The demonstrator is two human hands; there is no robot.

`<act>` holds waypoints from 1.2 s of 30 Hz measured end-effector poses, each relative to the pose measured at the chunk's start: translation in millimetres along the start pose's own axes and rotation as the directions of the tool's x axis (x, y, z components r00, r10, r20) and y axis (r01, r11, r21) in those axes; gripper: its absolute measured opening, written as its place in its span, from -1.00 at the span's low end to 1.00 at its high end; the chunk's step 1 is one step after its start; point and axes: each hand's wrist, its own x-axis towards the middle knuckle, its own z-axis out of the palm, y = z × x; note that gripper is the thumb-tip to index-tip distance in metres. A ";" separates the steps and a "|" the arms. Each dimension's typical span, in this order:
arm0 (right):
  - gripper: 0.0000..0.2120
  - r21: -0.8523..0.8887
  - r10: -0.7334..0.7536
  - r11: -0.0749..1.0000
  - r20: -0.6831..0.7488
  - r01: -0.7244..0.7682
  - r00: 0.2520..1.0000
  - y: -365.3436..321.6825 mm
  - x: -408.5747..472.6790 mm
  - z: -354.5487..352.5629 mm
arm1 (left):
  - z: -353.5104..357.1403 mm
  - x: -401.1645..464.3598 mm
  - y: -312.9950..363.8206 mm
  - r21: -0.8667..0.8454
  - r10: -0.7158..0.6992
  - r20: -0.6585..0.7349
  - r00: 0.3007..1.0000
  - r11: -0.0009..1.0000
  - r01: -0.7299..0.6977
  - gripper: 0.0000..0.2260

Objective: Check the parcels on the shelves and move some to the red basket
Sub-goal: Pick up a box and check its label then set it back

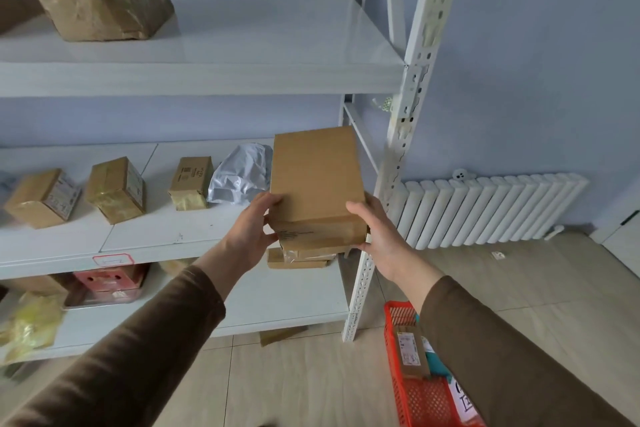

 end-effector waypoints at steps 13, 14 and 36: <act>-0.14 -0.009 -0.104 0.994 0.208 0.108 0.973 27.8 -33.6 -24.4 | -4.2 -62.0 -15.6 0.349 0.264 0.283 0.922 0.867 -0.356 -0.63; -0.13 -0.008 -0.115 0.993 0.194 0.119 0.974 27.1 -34.4 -24.6 | -3.3 -62.1 -18.9 0.347 0.276 0.274 0.921 0.865 -0.362 -0.64; -0.29 -0.122 -0.133 0.981 0.122 0.148 0.984 -3.4 -38.0 35.6 | 21.1 -34.0 -13.3 0.093 0.029 0.182 0.983 0.995 -0.046 -0.36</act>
